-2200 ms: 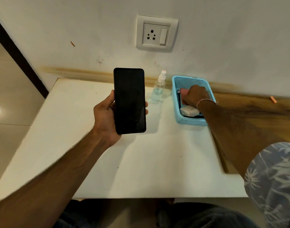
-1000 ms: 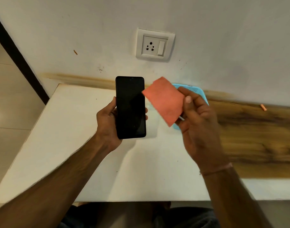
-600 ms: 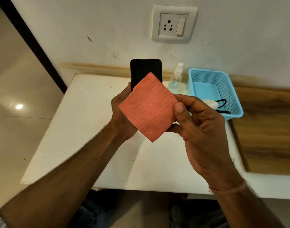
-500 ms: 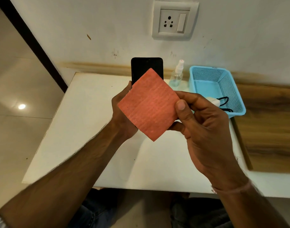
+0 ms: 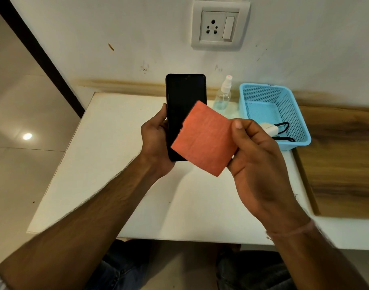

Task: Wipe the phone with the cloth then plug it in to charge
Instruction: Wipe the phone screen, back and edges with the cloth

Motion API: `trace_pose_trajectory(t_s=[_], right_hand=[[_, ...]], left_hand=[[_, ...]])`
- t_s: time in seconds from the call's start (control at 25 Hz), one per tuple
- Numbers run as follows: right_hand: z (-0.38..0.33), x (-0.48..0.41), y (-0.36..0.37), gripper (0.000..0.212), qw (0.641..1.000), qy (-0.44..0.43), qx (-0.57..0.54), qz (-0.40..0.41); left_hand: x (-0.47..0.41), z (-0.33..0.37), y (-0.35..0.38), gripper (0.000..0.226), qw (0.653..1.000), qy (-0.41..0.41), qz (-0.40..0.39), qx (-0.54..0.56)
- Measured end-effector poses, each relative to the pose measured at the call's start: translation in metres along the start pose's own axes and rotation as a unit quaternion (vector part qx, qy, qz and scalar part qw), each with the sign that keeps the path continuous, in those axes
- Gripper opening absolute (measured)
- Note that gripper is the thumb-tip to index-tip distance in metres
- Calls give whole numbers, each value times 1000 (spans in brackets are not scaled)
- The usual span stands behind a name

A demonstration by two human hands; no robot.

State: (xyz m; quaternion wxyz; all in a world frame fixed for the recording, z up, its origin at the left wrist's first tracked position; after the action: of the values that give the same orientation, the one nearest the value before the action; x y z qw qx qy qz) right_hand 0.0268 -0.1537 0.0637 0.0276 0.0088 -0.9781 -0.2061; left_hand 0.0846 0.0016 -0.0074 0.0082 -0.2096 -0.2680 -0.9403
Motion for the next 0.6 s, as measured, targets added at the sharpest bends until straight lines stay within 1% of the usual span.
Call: trace_pose_trajectory(t_s=[0.12, 0.16, 0.24, 0.32, 0.36, 0.4, 0.44, 0.48, 0.52, 0.56, 0.6], right_hand=[[11, -7, -19, 20, 990, 86, -62, 95], [14, -8, -23, 19, 983, 117, -100, 103], [17, -11, -26, 14, 964, 171, -183, 94], [18, -14, -30, 18, 957, 177, -213, 89], [17, -17, -33, 24, 964, 144, -203, 97], [11, -19, -37, 29, 978, 78, -164, 107], [1, -20, -38, 30, 990, -20, -73, 116], [-13, -19, -34, 29, 980, -137, 67, 124], [-23, -14, -23, 29, 940, -247, 206, 112], [-24, -9, -8, 30, 888, -331, 310, 78], [-16, -5, 8, 32, 846, -372, 381, 32]], left_hand=[[0, -1, 1, 52, 1000, -3, -15, -13], [0, -2, 1, 53, 1000, -5, -20, -12], [-2, -5, 0, 53, 1000, 0, -27, -5], [-2, -5, 1, 55, 999, 3, -37, 9], [-2, -5, 3, 56, 999, 2, -46, 16], [-2, -5, 4, 59, 998, 4, -56, 24], [-3, -5, 4, 61, 997, 4, -66, 32], [-3, -6, 5, 61, 997, 3, -72, 37], [-3, -6, 5, 61, 997, 4, -75, 36], [-4, -7, 5, 60, 996, 6, -78, 33], [-5, -7, 5, 58, 997, 8, -72, 26]])
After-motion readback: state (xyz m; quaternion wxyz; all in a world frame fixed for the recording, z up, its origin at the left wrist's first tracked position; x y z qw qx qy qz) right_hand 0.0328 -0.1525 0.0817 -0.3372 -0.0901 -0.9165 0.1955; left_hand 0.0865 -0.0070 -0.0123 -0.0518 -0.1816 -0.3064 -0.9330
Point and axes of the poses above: each hand's wrist, its own x-axis away from the middle knuckle, its own y-axis out of the palm, z = x × y, the point moved 6 cm from there along -x, towards the middle knuckle, and after that the axes turned 8 degrees about -x, right-handed, at the moved point
